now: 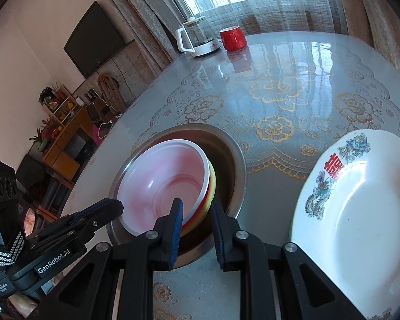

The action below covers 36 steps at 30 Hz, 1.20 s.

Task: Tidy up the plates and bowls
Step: 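Open both grippers and grip the steel bowl rim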

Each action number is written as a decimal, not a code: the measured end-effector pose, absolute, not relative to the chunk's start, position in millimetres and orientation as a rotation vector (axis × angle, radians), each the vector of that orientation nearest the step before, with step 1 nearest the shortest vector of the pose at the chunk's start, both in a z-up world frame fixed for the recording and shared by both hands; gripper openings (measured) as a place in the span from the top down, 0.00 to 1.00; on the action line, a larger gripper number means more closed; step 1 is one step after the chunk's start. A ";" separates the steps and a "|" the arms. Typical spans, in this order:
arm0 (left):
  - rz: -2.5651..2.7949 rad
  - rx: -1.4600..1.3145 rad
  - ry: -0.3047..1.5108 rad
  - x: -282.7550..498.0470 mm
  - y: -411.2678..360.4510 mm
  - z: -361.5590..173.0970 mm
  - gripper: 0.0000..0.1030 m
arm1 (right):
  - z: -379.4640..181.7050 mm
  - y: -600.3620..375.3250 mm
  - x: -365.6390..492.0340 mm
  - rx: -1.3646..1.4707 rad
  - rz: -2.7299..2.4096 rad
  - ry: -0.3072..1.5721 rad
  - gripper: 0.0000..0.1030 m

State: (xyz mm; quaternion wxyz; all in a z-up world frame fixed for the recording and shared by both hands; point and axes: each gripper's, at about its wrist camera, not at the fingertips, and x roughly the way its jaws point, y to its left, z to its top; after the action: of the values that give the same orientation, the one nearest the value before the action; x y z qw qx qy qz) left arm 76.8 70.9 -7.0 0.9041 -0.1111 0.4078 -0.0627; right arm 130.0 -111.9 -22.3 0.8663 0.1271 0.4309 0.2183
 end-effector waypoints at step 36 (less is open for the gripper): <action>-0.076 -0.314 0.766 73.2 122.3 -14.3 0.69 | -19.1 -135.0 123.2 0.194 0.342 0.835 0.70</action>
State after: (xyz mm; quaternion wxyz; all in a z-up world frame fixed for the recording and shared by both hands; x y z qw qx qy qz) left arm 73.2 122.3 -14.3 0.9149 -0.1525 0.3719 -0.0368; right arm 123.2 -135.0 -19.1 0.8954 0.0937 0.4027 0.1651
